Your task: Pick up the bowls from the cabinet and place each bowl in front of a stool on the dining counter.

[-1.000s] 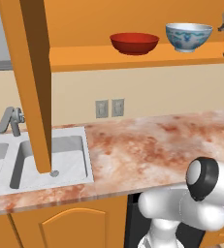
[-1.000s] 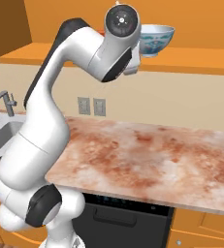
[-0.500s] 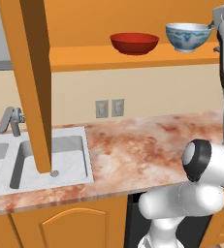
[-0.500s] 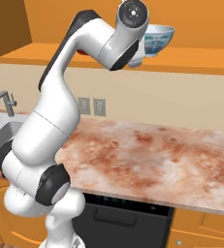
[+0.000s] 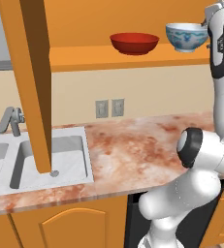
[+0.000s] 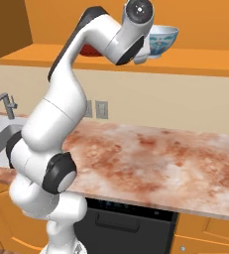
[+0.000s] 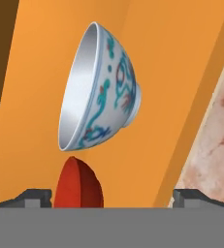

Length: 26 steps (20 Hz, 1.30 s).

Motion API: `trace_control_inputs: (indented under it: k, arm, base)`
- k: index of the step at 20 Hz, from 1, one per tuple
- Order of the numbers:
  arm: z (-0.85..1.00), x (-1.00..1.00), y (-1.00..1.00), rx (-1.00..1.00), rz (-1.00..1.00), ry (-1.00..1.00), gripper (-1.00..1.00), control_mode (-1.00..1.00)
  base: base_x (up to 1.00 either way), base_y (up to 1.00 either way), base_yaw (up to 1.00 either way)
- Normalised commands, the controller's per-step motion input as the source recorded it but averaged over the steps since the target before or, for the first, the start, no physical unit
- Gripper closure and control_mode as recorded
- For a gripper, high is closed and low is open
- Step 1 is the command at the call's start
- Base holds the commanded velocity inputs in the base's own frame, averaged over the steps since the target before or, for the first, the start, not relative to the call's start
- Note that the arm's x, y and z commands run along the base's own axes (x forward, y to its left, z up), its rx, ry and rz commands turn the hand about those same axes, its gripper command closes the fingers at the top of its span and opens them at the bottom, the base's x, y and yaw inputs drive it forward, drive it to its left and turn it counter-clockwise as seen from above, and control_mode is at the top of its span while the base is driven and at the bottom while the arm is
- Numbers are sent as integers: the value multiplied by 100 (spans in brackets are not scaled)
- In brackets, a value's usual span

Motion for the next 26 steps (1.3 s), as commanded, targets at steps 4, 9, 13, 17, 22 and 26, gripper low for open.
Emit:
trace_control_inputs:
  k: [4,9,13,17,22,26]
  arm:
    - [0,42,-6,1,0,1,-100,-100]
    - [0,42,-13,3,1,3,-100,-100]
    - [0,41,-16,4,1,4,-100,-100]
    - [0,34,-16,3,1,4,-100,-100]
    - [0,26,-12,3,1,7,-100,-100]
    - [-1,22,-5,1,1,8,-100,-100]
  base:
    - [0,0,0]
    - [0,0,0]
    - [0,0,0]
    - [0,0,0]
    - [0,0,0]
    - [0,0,0]
